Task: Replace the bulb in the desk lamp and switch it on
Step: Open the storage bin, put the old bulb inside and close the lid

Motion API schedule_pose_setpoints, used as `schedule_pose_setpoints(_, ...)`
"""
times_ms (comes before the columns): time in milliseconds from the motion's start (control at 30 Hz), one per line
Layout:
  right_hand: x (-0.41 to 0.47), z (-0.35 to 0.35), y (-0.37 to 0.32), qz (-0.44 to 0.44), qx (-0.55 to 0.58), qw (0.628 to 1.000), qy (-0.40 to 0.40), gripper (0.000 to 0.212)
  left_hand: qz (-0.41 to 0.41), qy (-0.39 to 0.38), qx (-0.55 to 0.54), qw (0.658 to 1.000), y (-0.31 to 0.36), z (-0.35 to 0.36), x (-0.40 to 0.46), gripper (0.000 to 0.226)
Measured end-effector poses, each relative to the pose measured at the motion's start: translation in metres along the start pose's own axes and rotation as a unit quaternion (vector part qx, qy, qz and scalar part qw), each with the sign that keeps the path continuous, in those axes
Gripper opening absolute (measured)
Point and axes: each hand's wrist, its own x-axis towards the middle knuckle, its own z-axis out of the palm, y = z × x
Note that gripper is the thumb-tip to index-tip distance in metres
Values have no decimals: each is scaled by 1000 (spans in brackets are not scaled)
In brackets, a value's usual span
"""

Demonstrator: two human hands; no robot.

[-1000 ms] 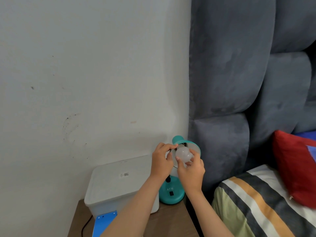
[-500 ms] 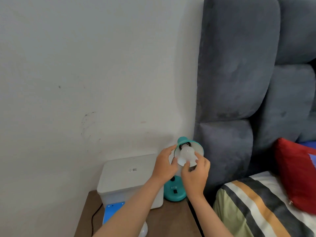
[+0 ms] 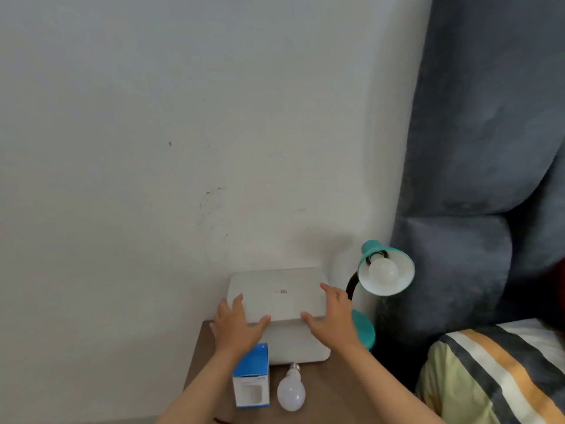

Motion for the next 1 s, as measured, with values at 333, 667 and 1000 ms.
schedule_pose_setpoints(333,22,-7,-1,50,-9,989,-137,105,15,-104,-117,988,-15,-18,6,84)
schedule_pose_setpoints(667,24,-17,-11,34,4,992,-120,85,6,-87,-104,991,-13,-24,8,92)
schedule_pose_setpoints(1000,21,-38,-37,7,14,995,-98,89,47,-51,-124,990,2,-49,4,83)
